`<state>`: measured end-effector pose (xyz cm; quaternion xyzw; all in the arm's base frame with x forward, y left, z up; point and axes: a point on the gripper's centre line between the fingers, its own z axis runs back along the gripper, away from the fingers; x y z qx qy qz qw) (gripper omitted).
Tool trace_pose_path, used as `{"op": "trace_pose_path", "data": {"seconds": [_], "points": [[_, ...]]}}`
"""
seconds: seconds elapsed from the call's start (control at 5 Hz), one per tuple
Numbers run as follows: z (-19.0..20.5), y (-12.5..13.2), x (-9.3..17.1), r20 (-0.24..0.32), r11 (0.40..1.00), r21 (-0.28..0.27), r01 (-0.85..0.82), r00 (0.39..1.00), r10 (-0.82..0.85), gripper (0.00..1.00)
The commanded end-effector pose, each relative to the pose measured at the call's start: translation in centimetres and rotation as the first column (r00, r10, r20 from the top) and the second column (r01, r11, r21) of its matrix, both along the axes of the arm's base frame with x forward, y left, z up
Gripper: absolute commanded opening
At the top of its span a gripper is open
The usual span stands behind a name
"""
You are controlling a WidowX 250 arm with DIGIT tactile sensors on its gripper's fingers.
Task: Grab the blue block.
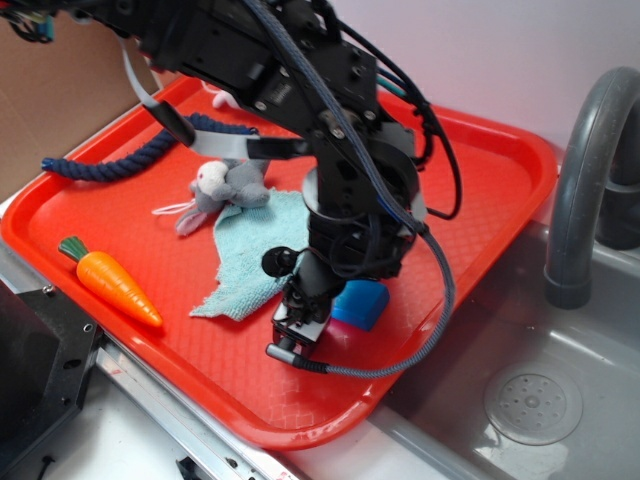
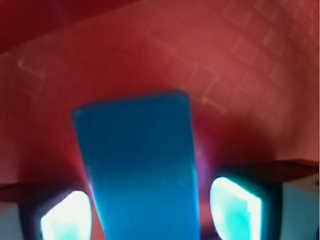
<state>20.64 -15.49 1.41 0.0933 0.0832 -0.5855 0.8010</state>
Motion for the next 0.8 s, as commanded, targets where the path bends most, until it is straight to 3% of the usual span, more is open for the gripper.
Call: {"op": "trace_pose_path", "data": {"seconds": [0.0,0.2,0.4,0.6], "points": [[-0.7,0.4,-0.5,0.03,0.999,0.023,-0.039,0.999,0.038,0.0],[0.9,1.1,0.1,0.038,0.993,0.011,-0.118,0.992,0.118,0.0],[5.8,2.6,0.9,-0.026,0.928,-0.079,-0.364,0.932,0.363,0.0],[9.7,3.5,0.2,0.046,0.807,-0.169,-0.566,0.813,0.58,0.0]]}}
